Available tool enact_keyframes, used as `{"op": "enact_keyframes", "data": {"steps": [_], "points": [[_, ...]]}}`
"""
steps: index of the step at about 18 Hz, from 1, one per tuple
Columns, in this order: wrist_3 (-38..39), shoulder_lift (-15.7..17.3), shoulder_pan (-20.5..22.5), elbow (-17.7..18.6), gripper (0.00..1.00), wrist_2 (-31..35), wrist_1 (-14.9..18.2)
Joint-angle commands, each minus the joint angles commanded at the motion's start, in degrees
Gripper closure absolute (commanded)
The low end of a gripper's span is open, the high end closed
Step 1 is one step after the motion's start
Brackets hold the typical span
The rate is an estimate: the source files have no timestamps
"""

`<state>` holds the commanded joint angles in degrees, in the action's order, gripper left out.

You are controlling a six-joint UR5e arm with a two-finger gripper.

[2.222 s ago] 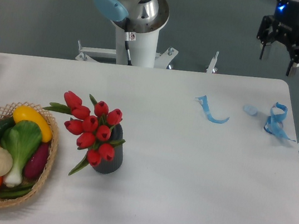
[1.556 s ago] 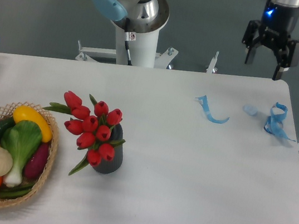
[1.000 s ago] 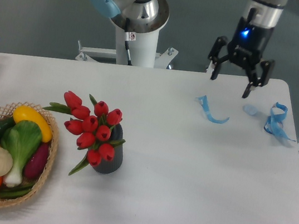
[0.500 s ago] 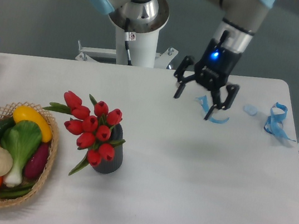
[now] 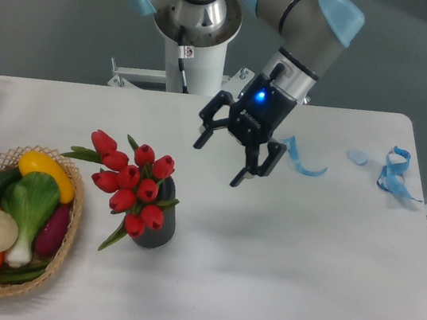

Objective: Pick up the flowers from the vase
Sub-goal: 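Lower the gripper around the red tulip stems and close it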

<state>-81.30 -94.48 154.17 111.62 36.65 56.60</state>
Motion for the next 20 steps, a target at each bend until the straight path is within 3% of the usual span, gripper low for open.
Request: {"op": "enact_keyframes", "data": {"steps": [5,10,20], "points": [[-0.09,-1.66,-3.69,-0.61,0.0,-0.09,-0.35],[-0.09,-4.39,-6.33,-0.44,0.0,0.26,-6.41],[-0.35,-5.71,-7.74,-0.09,0.0,0.61,-6.85]]}}
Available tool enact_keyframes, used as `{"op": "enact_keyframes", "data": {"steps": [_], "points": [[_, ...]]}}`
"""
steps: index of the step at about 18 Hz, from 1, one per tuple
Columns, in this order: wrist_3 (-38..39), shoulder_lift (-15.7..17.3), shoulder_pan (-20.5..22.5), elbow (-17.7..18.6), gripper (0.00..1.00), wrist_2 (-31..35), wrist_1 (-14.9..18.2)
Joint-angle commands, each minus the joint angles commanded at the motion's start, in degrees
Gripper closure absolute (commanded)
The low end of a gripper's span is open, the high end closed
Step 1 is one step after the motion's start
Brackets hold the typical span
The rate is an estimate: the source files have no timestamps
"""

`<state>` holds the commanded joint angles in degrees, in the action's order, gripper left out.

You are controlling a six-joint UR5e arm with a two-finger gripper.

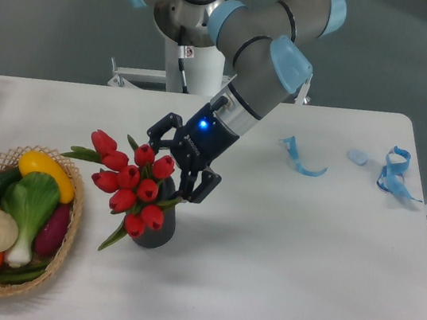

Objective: Pick up the flowers from the vase
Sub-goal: 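Lower the gripper around the red tulip stems and close it, then lift the gripped tulips straight up out of the grey vase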

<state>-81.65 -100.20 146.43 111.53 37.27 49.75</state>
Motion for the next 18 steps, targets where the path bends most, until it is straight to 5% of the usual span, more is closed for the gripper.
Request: {"op": "enact_keyframes", "data": {"steps": [4,11,18], "points": [[0.09,-0.7,-0.79,-0.35,0.0,0.0,0.18],[0.09,-0.79,-0.7,-0.7,0.57,-0.26,0.18],[0.53,-0.62,1.32,-1.23,0.72,-0.79,0.35]]}}
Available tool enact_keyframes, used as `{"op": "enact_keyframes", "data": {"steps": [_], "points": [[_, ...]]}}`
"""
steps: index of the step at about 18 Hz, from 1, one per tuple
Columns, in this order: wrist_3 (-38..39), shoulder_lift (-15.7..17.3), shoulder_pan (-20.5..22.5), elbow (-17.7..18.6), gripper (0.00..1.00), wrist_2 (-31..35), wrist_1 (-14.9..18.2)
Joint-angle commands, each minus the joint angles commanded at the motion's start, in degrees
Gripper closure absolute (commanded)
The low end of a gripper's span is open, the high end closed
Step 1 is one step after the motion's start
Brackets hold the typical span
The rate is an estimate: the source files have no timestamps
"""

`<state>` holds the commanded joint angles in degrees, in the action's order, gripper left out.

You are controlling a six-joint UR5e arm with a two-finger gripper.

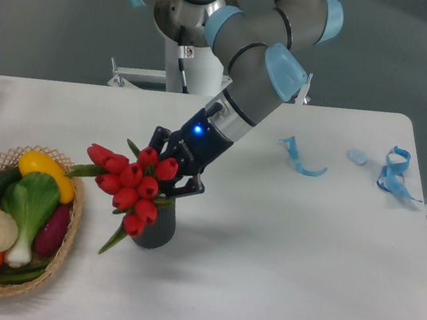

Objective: Pick up the flowers from the vase
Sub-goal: 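Lift the gripped tulips straight up out of the grey vase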

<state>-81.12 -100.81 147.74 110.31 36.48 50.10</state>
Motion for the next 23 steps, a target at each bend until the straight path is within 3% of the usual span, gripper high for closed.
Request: {"op": "enact_keyframes", "data": {"steps": [4,15,23], "points": [[2.45,0.7,0.27,-1.05,0.72,-0.35,0.35],[15.81,7.91,0.09,-4.66,0.71,-4.74,0.62],[20.21,10.02,0.44,-8.26,0.71,-8.61,0.53]]}}
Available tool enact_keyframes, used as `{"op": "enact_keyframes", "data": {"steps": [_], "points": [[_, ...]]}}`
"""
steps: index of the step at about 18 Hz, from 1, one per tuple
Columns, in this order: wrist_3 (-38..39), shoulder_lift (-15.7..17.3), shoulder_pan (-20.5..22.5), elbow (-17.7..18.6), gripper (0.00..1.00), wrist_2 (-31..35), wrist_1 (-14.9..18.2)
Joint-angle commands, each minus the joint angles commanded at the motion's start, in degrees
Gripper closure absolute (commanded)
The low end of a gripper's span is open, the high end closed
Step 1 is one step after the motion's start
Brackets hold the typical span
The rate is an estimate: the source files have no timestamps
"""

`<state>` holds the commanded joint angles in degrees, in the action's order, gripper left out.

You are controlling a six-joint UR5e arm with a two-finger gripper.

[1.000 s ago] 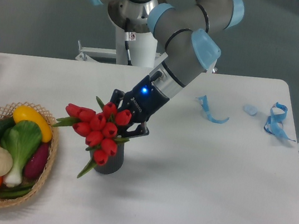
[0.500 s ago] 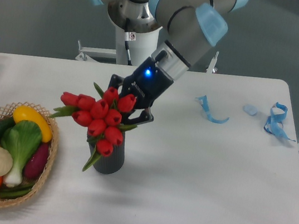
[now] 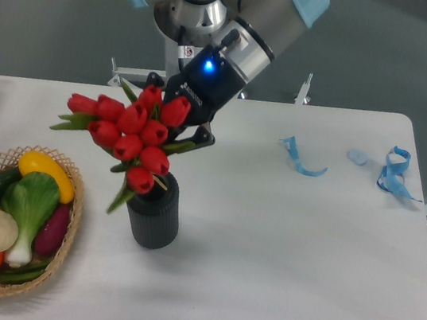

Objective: Pick up the flowers from the vase
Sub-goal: 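Lift the gripped tulips straight up out of the grey vase, then carry the held tulips away from the vase toward the blue ribbons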

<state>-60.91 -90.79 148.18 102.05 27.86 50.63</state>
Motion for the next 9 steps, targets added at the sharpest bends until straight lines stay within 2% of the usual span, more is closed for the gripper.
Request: {"op": "enact_keyframes", "data": {"steps": [3,7,9], "points": [[2.02,0.44,1.06,-2.11,0.71,0.0,0.0],[2.99,1.76,2.81,-3.0,0.71,-0.09,0.0],[3.52,2.37,5.26,-3.35,0.71,-0.18,0.09]]}}
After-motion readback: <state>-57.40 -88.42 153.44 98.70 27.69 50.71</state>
